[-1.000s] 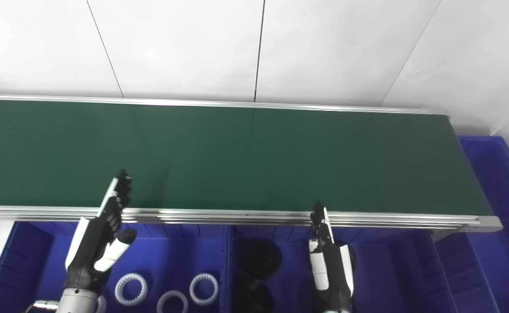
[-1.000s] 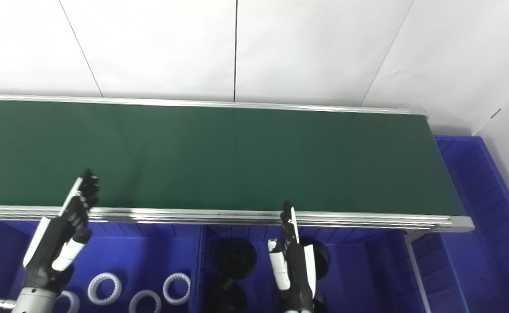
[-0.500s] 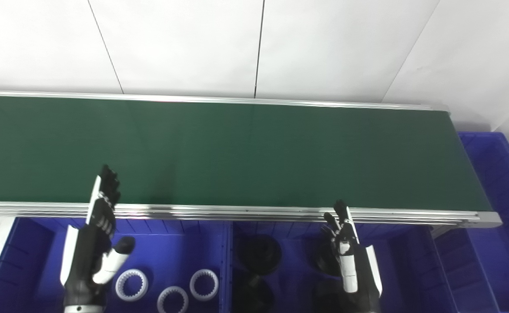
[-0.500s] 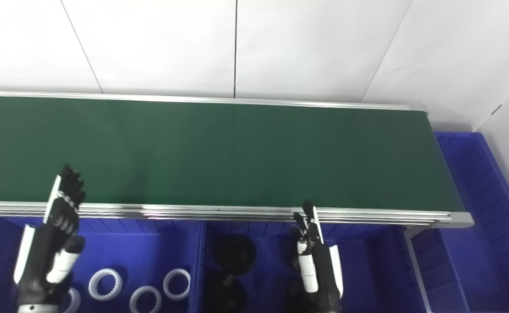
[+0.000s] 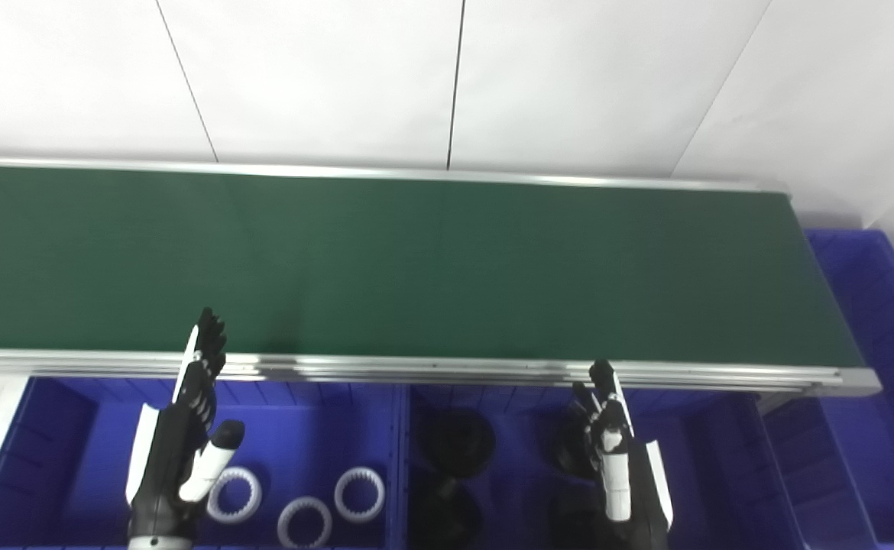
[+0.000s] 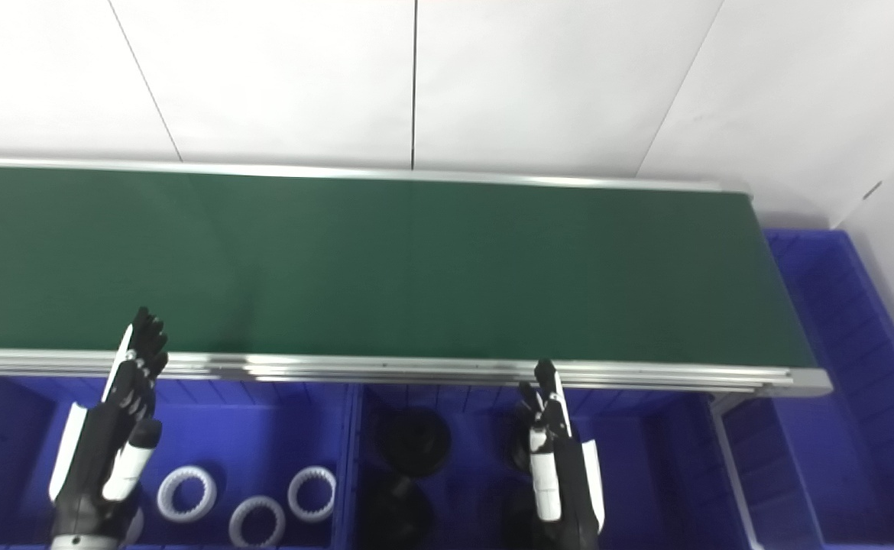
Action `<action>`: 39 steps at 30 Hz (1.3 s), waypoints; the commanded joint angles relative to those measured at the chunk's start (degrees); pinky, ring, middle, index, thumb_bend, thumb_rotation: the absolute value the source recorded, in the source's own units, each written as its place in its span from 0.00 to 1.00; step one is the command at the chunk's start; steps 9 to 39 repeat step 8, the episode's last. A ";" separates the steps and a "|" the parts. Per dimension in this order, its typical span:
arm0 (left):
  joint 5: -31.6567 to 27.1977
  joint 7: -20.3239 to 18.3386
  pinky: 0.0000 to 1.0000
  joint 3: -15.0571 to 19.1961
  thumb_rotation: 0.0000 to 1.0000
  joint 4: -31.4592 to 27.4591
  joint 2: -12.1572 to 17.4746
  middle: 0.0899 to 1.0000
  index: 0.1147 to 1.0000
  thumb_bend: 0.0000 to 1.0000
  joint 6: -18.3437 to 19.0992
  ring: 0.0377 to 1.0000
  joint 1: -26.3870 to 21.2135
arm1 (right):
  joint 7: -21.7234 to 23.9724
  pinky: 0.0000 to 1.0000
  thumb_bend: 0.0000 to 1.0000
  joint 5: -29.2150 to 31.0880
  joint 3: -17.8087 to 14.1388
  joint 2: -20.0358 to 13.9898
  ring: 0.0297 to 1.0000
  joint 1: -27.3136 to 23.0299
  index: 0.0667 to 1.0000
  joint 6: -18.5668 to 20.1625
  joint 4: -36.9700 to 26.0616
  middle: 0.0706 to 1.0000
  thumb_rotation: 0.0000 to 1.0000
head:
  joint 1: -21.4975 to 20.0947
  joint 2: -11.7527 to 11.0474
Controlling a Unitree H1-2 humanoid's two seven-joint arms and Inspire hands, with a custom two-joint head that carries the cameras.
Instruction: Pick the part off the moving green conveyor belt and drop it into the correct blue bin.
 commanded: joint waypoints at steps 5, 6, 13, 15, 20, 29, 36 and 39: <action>-1.80 -0.89 1.00 -0.83 0.86 -0.56 0.68 1.00 1.00 0.77 0.86 1.00 -1.94 | -0.54 0.95 0.80 -0.27 -0.60 1.45 0.96 -0.30 1.00 -2.52 -1.89 1.00 0.99 | -0.40 0.93; -2.10 -1.13 1.00 -0.92 0.86 -0.44 0.85 1.00 1.00 0.76 1.36 1.00 -2.10 | -0.48 0.94 0.80 -0.12 -0.69 1.55 0.96 -0.48 1.00 -2.56 -1.76 1.00 0.99 | -0.49 1.19; -2.87 -1.68 1.00 -1.08 0.87 -0.36 1.18 1.00 1.00 0.77 2.61 1.00 -2.39 | -0.45 0.93 0.81 0.47 -0.90 1.88 0.95 -0.83 1.00 -2.55 -1.47 1.00 0.98 | -0.64 1.24; -2.87 -1.68 1.00 -1.08 0.87 -0.36 1.18 1.00 1.00 0.77 2.61 1.00 -2.39 | -0.45 0.93 0.81 0.47 -0.90 1.88 0.95 -0.83 1.00 -2.55 -1.47 1.00 0.98 | -0.64 1.24; -2.87 -1.68 1.00 -1.08 0.87 -0.36 1.18 1.00 1.00 0.77 2.61 1.00 -2.39 | -0.45 0.93 0.81 0.47 -0.90 1.88 0.95 -0.83 1.00 -2.55 -1.47 1.00 0.98 | -0.64 1.24; -2.87 -1.68 1.00 -1.08 0.87 -0.36 1.18 1.00 1.00 0.77 2.61 1.00 -2.39 | -0.45 0.93 0.81 0.47 -0.90 1.88 0.95 -0.83 1.00 -2.55 -1.47 1.00 0.98 | -0.64 1.24; -2.87 -1.68 1.00 -1.08 0.87 -0.36 1.18 1.00 1.00 0.77 2.61 1.00 -2.39 | -0.45 0.93 0.81 0.47 -0.90 1.88 0.95 -0.83 1.00 -2.55 -1.47 1.00 0.98 | -0.64 1.24; -2.87 -1.68 1.00 -1.08 0.87 -0.36 1.18 1.00 1.00 0.77 2.61 1.00 -2.39 | -0.45 0.93 0.81 0.47 -0.90 1.88 0.95 -0.83 1.00 -2.55 -1.47 1.00 0.98 | -0.64 1.24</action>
